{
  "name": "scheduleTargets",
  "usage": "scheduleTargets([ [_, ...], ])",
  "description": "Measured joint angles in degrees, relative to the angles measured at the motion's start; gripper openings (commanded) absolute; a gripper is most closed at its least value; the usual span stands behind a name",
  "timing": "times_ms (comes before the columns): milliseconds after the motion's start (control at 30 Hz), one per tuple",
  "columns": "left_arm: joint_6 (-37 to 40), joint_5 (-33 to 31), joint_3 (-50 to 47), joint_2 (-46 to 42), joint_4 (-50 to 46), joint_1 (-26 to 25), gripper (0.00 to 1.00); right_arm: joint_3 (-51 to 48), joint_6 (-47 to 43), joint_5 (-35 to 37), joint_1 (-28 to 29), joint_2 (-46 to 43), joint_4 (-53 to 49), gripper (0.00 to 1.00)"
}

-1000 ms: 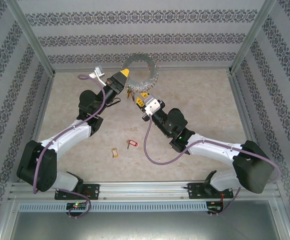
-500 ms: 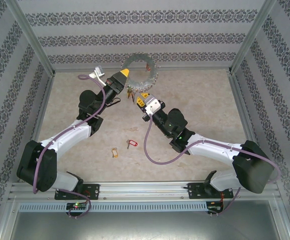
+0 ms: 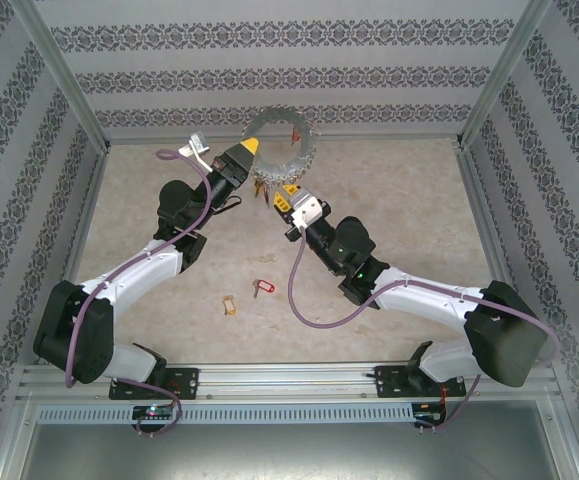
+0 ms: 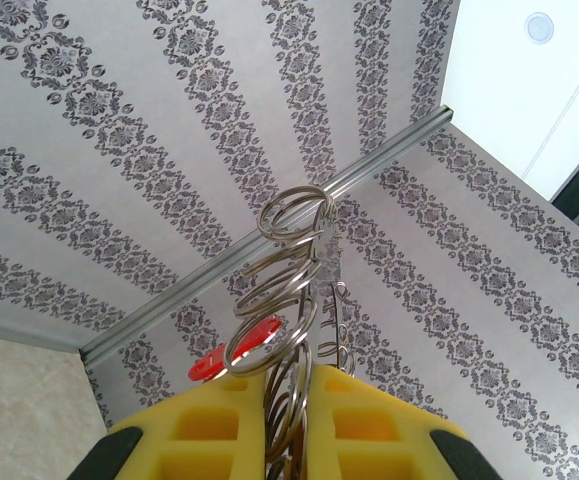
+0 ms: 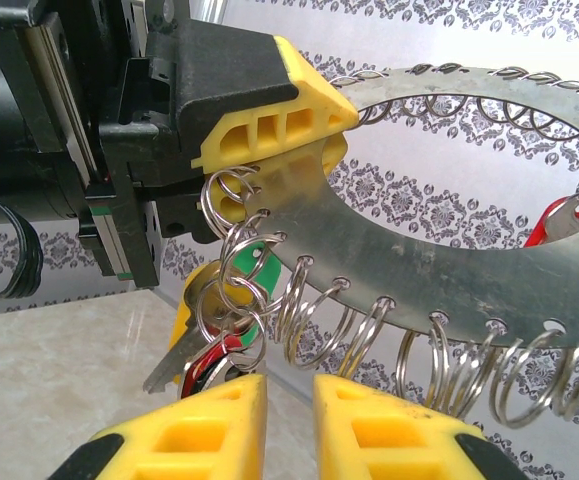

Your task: Put the keys on the keyring

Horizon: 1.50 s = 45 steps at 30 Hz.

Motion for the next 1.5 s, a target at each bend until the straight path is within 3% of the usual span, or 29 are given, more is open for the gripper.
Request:
scheduleTargets([
  [1500, 0.0, -1.7, 0.0, 0.0, 0.0, -0.4, 0.0, 0.6, -0.7, 2.1, 0.8, 0.0, 0.7, 0.23],
])
